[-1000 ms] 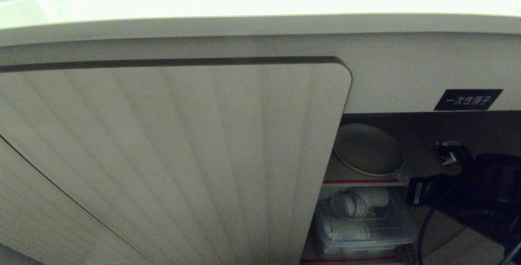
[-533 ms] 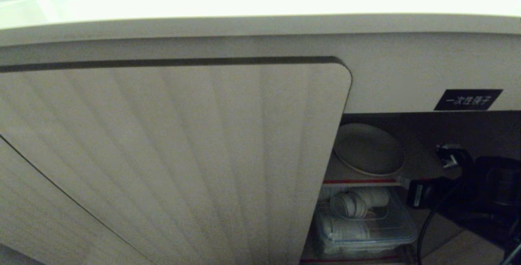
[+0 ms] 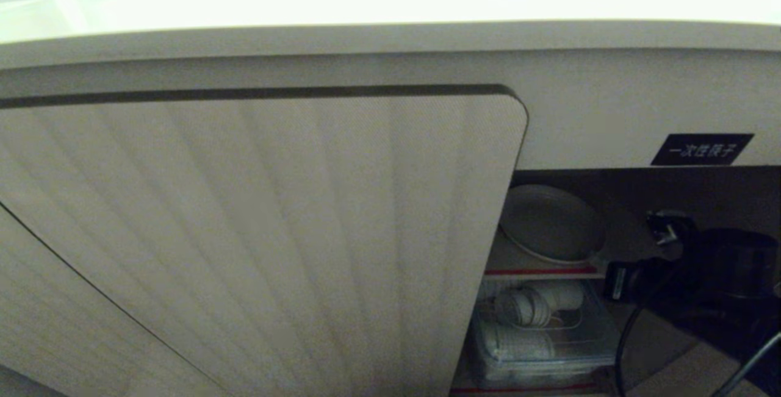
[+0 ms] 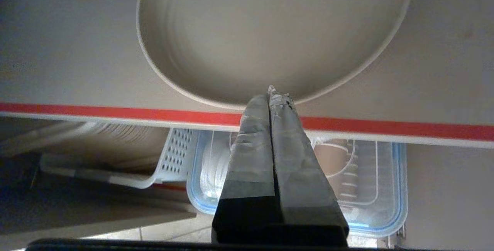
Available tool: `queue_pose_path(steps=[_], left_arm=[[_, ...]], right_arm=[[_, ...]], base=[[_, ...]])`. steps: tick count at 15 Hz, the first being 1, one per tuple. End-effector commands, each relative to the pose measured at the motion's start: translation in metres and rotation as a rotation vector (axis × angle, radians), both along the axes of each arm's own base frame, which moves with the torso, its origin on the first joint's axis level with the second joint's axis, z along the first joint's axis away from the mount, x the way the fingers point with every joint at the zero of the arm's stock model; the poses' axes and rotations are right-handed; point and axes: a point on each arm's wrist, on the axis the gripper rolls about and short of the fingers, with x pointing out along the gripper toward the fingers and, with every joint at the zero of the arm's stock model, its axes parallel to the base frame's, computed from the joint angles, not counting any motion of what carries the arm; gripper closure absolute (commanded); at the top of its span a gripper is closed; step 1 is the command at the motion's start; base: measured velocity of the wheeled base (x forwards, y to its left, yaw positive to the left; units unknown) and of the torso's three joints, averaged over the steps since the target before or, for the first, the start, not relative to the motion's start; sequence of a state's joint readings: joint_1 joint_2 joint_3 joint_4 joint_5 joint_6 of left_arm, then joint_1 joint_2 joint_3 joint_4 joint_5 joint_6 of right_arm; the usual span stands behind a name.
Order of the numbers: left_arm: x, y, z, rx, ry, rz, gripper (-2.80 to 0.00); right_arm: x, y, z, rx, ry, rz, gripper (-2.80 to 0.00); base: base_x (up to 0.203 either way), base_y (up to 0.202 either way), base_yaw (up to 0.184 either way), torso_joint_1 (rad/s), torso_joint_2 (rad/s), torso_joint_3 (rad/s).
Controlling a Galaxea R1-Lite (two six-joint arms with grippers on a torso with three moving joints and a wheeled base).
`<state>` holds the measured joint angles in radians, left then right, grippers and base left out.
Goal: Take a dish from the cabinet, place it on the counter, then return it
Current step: Take the plate from the cabinet
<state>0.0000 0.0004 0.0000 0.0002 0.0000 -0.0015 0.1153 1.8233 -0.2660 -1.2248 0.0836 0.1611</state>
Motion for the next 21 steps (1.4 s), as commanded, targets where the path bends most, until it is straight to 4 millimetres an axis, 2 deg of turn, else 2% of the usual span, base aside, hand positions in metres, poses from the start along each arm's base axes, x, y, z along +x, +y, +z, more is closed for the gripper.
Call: queue_pose_path(steps=[1,16,21], left_arm=[[0.0,0.0,0.0,0.0,-0.001,0.0,0.0],[0.0,0.0,0.0,0.0,-0.001,0.0,0.0],[0.0,0.0,0.0,0.0,-0.001,0.0,0.0]], right_arm=[[0.001,0.0,-0.001,0.0,-0.003,-0.001,0.0],[0.017,0.005,-0.009,-0.008,-0.027,-0.021,0.0],[0.03,0.012,-0.011,-0.023,-0.048,-0.057,0.0]], base=[[0.0,0.0,0.0,0.0,0.0,0.0],[0.0,0.0,0.0,0.0,0.0,0.0],[0.0,0.0,0.0,0.0,0.0,0.0]])
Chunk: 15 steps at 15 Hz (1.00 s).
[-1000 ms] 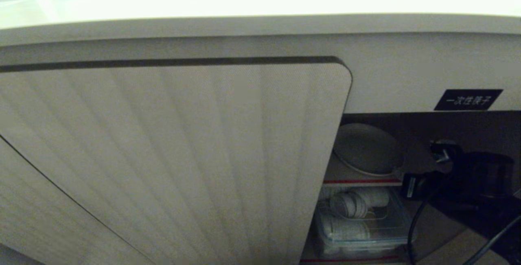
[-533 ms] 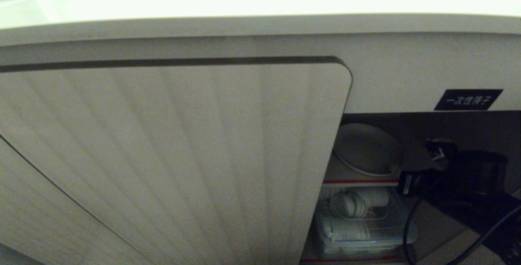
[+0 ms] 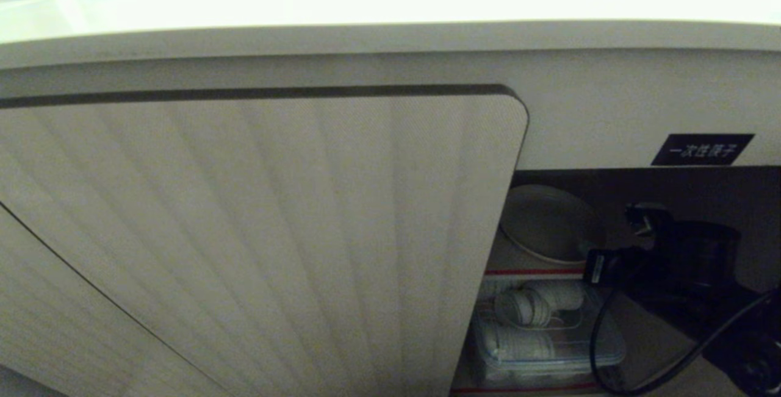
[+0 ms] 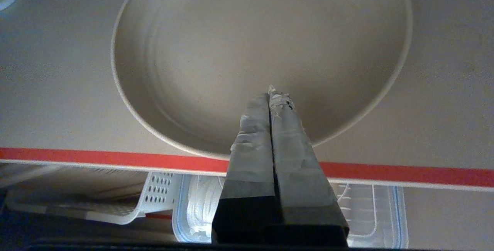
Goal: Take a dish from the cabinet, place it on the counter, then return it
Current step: Take the plate from the cabinet
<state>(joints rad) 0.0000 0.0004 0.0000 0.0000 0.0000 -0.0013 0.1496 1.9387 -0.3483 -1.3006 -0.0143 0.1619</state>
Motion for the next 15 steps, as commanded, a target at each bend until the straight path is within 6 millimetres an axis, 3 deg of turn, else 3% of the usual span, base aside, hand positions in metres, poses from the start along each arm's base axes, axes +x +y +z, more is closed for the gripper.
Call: queue_pose_path(steps=[1,3,4,15], left_arm=[[0.0,0.0,0.0,0.0,0.0,0.0,0.0],[0.0,0.0,0.0,0.0,0.0,0.0,0.0],[0.0,0.0,0.0,0.0,0.0,0.0,0.0],[0.0,0.0,0.0,0.0,0.0,0.0,0.0]], right_arm=[[0.0025,0.0014,-0.0015,0.001,-0.003,0.002,0.0],[0.004,0.0015,-0.0016,0.001,-0.011,-0.002,0.0],[0.007,0.0018,-0.0014,0.0,-0.026,-0.012,-2.8],[0.0117,0.0008,0.0031,-0.011,-0.062,-0.046,-2.8]], base=[[0.0,0.0,0.0,0.0,0.0,0.0],[0.0,0.0,0.0,0.0,0.0,0.0],[0.0,0.0,0.0,0.0,0.0,0.0],[0.0,0.0,0.0,0.0,0.0,0.0]])
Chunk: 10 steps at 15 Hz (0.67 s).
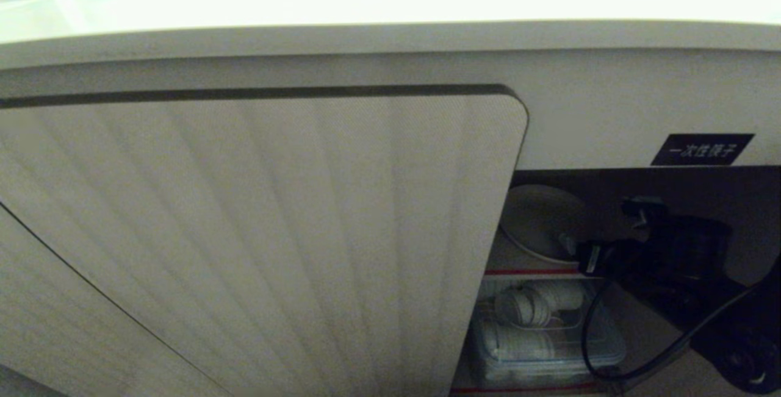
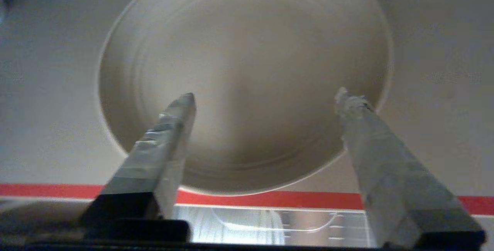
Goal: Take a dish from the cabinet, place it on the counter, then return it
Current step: Take the plate from the cabinet
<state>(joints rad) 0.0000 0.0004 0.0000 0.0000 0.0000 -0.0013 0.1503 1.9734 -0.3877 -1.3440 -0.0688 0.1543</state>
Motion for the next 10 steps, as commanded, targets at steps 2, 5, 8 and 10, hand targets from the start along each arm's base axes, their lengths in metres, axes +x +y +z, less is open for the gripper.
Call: queue_pose_path(steps=[2,5,8,10], left_arm=[[0.0,0.0,0.0,0.0,0.0,0.0,0.0],[0.0,0.0,0.0,0.0,0.0,0.0,0.0],[0.0,0.0,0.0,0.0,0.0,0.0,0.0],[0.0,0.0,0.0,0.0,0.0,0.0,0.0]], right_arm=[[0.0,-0.0004,0.0022,-0.006,-0.015,-0.034,-2.8],[0.0005,-0.0009,0.0052,-0.012,-0.047,-0.038,-2.8],[0.0008,-0.0008,0.0046,-0.025,-0.048,-0.035,-2.8],[0.0014,-0.0021,0.0043,-0.026,-0.046,-0.041,-2.8]], base=[[0.0,0.0,0.0,0.0,0.0,0.0],[0.0,0.0,0.0,0.0,0.0,0.0],[0.0,0.0,0.0,0.0,0.0,0.0],[0.0,0.0,0.0,0.0,0.0,0.0]])
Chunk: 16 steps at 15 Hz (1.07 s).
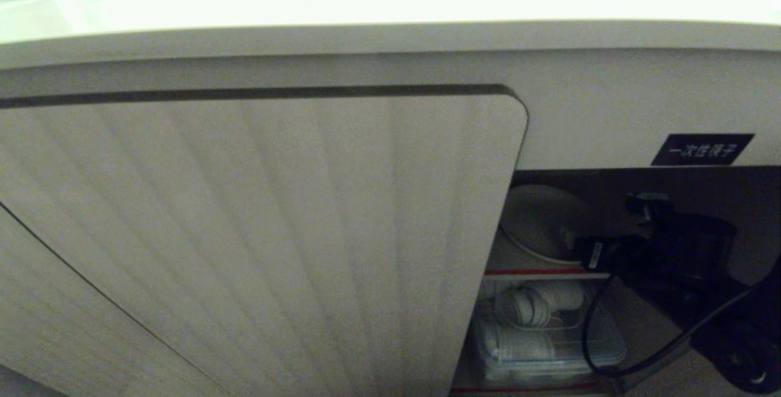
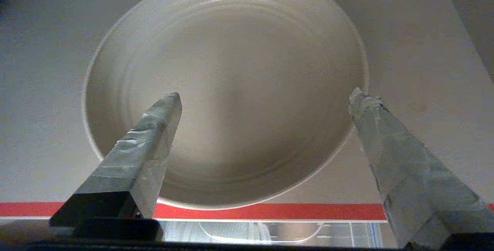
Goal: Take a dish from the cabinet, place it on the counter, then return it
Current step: Take the plate from the cabinet
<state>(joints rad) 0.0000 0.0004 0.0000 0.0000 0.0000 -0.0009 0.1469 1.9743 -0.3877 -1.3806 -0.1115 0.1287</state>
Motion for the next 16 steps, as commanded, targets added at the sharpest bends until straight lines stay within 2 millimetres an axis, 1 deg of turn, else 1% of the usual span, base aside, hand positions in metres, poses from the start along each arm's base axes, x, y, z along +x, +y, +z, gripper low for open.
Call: queue_pose_path(steps=[1,3,8,12,16], left_arm=[[0.0,0.0,0.0,-0.001,0.0,0.0,0.0],[0.0,0.0,0.0,-0.001,0.0,0.0,0.0],[0.0,0.0,0.0,-0.001,0.0,0.0,0.0],[0.0,0.0,0.0,-0.001,0.0,0.0,0.0],[0.0,0.0,0.0,-0.001,0.0,0.0,0.0]], right_arm=[[0.001,-0.001,0.0,0.0,-0.007,-0.004,-2.8],[0.003,-0.003,0.0,-0.027,-0.009,-0.013,-2.8],[0.008,-0.008,0.002,-0.032,-0.009,-0.032,-2.8],[0.013,-0.014,0.002,-0.038,0.03,-0.051,-2.8],[0.011,-0.015,0.001,-0.044,0.074,-0.053,-2.8]], base=[[0.0,0.0,0.0,0.0,0.0,0.0],[0.0,0.0,0.0,0.0,0.0,0.0],[0.0,0.0,0.0,0.0,0.0,0.0],[0.0,0.0,0.0,0.0,0.0,0.0],[0.0,0.0,0.0,0.0,0.0,0.0]])
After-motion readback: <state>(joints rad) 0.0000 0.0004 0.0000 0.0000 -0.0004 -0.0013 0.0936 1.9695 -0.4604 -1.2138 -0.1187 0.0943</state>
